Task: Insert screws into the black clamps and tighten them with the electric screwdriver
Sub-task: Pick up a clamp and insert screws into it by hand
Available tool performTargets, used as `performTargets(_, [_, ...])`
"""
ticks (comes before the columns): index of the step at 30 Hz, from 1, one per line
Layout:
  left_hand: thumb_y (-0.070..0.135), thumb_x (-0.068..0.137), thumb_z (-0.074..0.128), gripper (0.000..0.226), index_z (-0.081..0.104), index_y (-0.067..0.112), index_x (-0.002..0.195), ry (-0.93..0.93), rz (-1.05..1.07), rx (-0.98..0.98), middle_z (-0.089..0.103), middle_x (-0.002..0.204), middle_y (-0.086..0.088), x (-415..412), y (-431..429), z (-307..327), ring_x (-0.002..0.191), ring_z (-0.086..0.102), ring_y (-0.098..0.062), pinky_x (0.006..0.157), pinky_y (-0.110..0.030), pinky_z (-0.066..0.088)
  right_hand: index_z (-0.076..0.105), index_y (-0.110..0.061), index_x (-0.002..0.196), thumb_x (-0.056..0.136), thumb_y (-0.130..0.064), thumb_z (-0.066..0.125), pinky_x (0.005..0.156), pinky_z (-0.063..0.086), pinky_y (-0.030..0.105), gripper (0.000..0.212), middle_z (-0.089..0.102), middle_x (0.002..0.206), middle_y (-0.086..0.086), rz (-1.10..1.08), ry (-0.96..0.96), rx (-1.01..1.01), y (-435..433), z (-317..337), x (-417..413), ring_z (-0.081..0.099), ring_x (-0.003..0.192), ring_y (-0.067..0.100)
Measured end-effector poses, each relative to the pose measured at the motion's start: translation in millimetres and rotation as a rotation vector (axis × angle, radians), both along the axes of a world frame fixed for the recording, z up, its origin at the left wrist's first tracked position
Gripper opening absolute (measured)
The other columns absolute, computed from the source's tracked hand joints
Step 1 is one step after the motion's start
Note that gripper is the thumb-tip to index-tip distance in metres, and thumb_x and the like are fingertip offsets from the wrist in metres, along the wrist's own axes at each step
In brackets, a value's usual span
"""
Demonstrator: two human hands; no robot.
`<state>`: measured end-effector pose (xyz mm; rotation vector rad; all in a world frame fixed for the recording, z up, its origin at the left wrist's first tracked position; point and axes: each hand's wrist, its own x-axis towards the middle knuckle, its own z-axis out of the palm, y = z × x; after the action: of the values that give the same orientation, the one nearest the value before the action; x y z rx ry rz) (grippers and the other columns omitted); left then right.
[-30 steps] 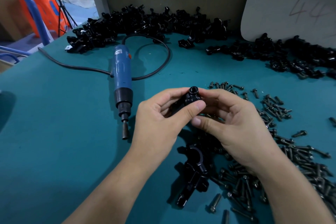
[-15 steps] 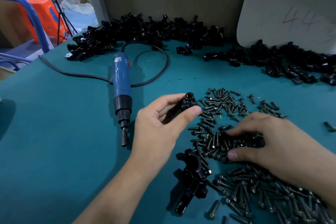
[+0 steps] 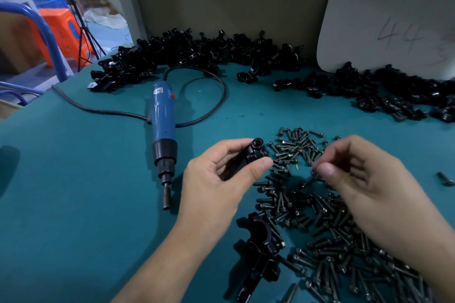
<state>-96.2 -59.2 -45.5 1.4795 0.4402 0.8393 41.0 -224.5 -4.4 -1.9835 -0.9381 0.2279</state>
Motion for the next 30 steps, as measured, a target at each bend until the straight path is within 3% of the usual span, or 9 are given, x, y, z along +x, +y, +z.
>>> performTargets(3, [0.038,0.074,0.090,0.034,0.077,0.039,0.105,-0.009,-0.014,0.003,0.080,0.103,0.013,-0.5,-0.9,1.3,0.101,0.074,-0.003,0.089,-0.013,0.053,0.061,-0.033,0.083,0.086,-0.034,0.060,0.076,0.061,0.024,0.004,0.073,0.094,-0.004,0.026,0.280,0.233,9.3,-1.4,-4.4,0.076,0.087,0.016])
performTargets(7, [0.033,0.073,0.087,0.032,0.077,0.036,0.104,-0.025,-0.026,0.009,0.080,0.103,0.011,-0.5,-1.2,2.7,0.101,0.075,-0.005,0.088,-0.013,0.053,0.075,-0.026,0.085,0.070,-0.036,0.077,0.079,0.058,0.020,0.018,0.075,0.094,0.003,0.195,0.509,0.320,21.4,15.4,-2.2,0.073,0.086,0.014])
performTargets(9, [0.028,0.075,0.087,0.031,0.077,0.033,0.104,-0.035,-0.034,0.013,0.080,0.103,0.009,-0.3,-1.1,2.1,0.100,0.075,-0.007,0.087,-0.013,0.053,0.080,-0.025,0.089,0.062,-0.038,0.081,0.081,0.056,0.015,0.030,0.077,0.090,0.000,0.262,0.463,0.214,28.4,28.1,6.4,0.071,0.084,0.008])
performTargets(12, [0.028,0.075,0.087,0.032,0.077,0.031,0.104,-0.049,-0.032,0.013,0.080,0.103,0.008,-0.5,-0.7,2.2,0.100,0.075,-0.008,0.088,-0.014,0.054,0.082,-0.033,0.092,0.065,-0.039,0.080,0.082,0.052,0.009,0.028,0.080,0.090,-0.002,0.317,0.389,0.070,37.9,37.3,14.7,0.075,0.087,0.007])
performTargets(16, [0.030,0.073,0.087,0.031,0.077,0.035,0.102,-0.052,-0.025,0.017,0.080,0.102,0.010,0.5,-1.1,2.0,0.099,0.075,-0.006,0.087,-0.013,0.053,0.082,-0.029,0.094,0.073,-0.022,0.074,0.076,0.055,0.012,0.023,0.080,0.090,0.004,0.326,0.412,0.118,43.7,36.7,16.9,0.077,0.087,0.014])
performTargets(20, [0.031,0.073,0.087,0.032,0.078,0.030,0.103,-0.075,-0.017,-0.019,0.080,0.103,0.007,0.4,0.1,1.0,0.100,0.075,-0.008,0.088,-0.014,0.053,0.081,-0.027,0.091,0.071,-0.026,0.078,0.074,0.059,0.019,0.020,0.079,0.085,0.008,0.354,0.382,0.096,47.1,34.5,15.2,0.077,0.080,0.020])
performTargets(30, [0.025,0.075,0.086,0.028,0.079,0.027,0.102,-0.077,-0.029,-0.018,0.081,0.102,0.006,-0.6,0.1,1.1,0.099,0.076,-0.011,0.087,-0.016,0.055,0.082,-0.029,0.087,0.077,-0.020,0.077,0.069,0.055,0.015,0.015,0.079,0.080,0.001,0.390,0.291,0.059,50.9,33.6,9.8,0.074,0.070,0.010])
